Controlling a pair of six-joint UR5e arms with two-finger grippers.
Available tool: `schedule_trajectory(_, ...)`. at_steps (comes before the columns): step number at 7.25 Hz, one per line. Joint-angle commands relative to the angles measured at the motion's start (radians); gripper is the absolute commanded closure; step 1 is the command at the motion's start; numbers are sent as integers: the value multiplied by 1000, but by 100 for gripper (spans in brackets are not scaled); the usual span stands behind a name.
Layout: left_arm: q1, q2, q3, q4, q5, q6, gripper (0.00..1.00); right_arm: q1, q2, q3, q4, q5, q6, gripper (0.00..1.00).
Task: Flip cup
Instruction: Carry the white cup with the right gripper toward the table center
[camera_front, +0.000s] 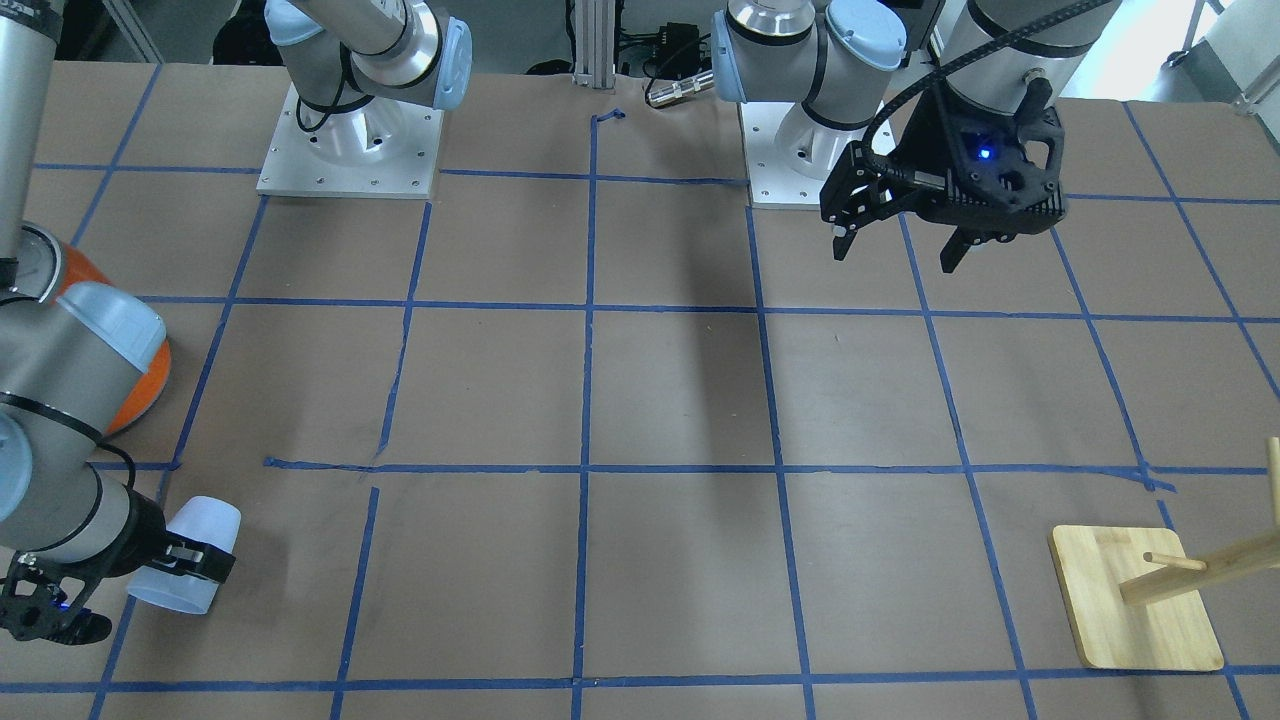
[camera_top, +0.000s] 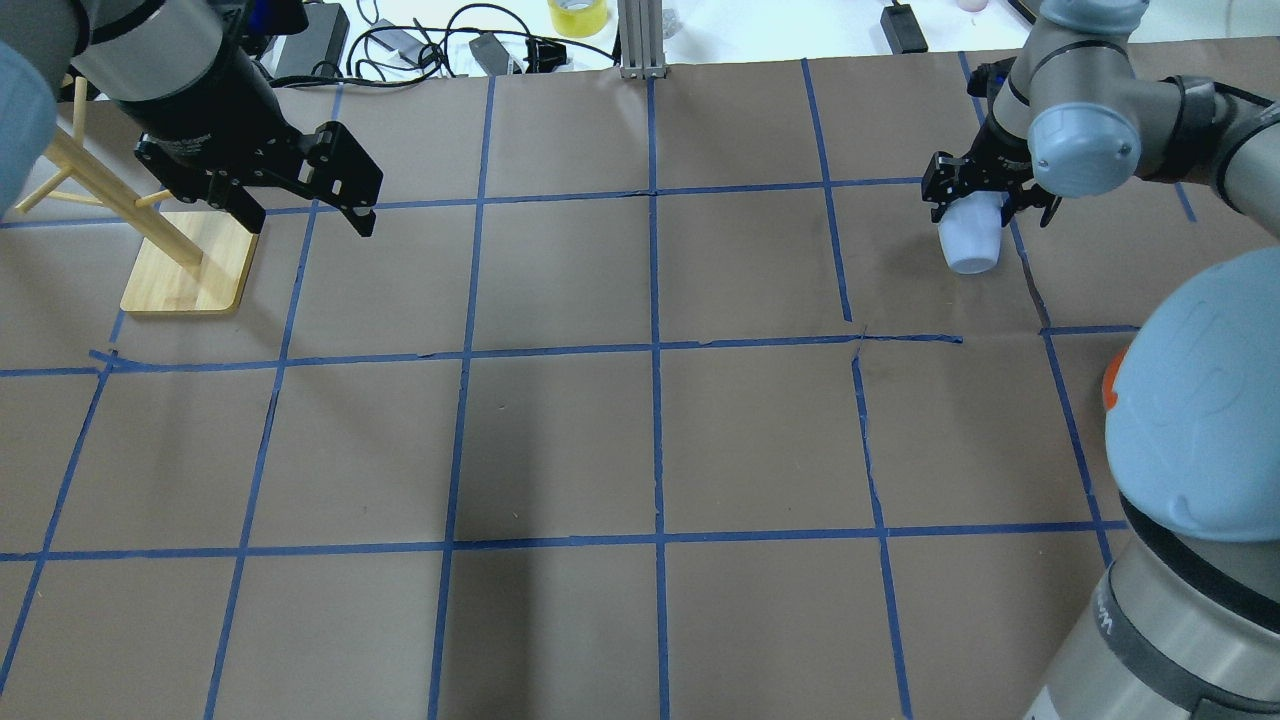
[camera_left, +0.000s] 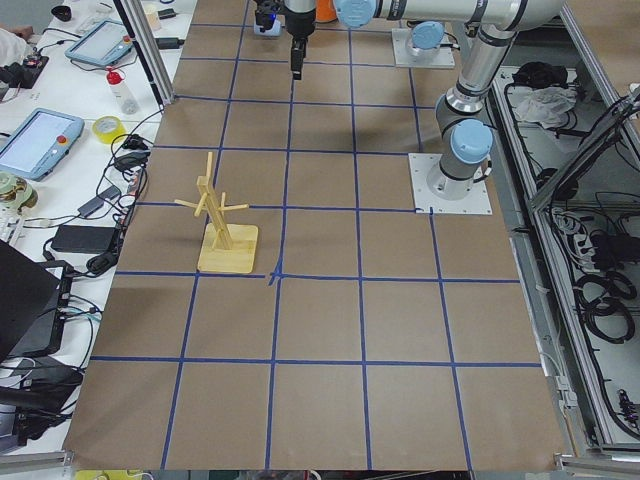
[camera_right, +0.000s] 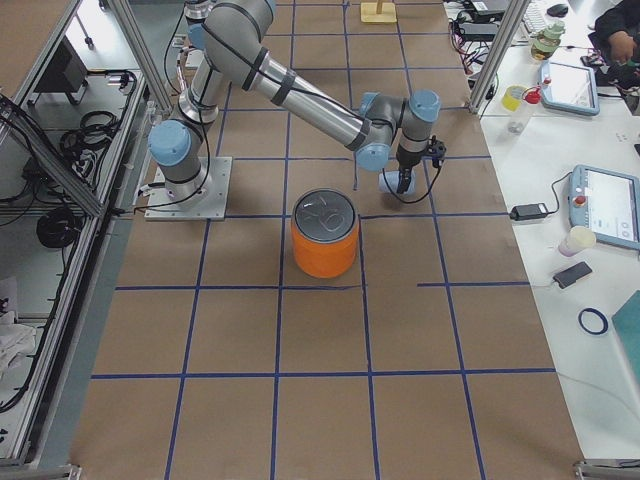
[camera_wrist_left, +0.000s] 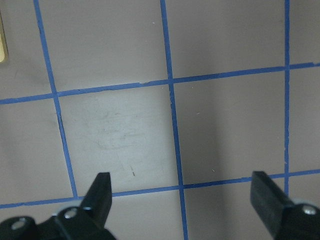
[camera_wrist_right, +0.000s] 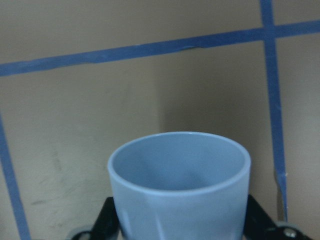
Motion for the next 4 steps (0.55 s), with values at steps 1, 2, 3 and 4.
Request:
schedule_trajectory(1, 1, 0, 0, 0, 0, 0, 0, 89, -16, -7, 0, 97, -238, 57)
schedule_trajectory(2, 1, 0, 0, 0, 0, 0, 0, 134, -19, -8, 2, 166, -350, 62)
schedule_trajectory(3, 1, 0, 0, 0, 0, 0, 0, 203, -28, -21, -15, 143, -466, 62)
schedule_trajectory(4, 1, 0, 0, 0, 0, 0, 0, 267, -27, -44, -21, 48, -585, 63)
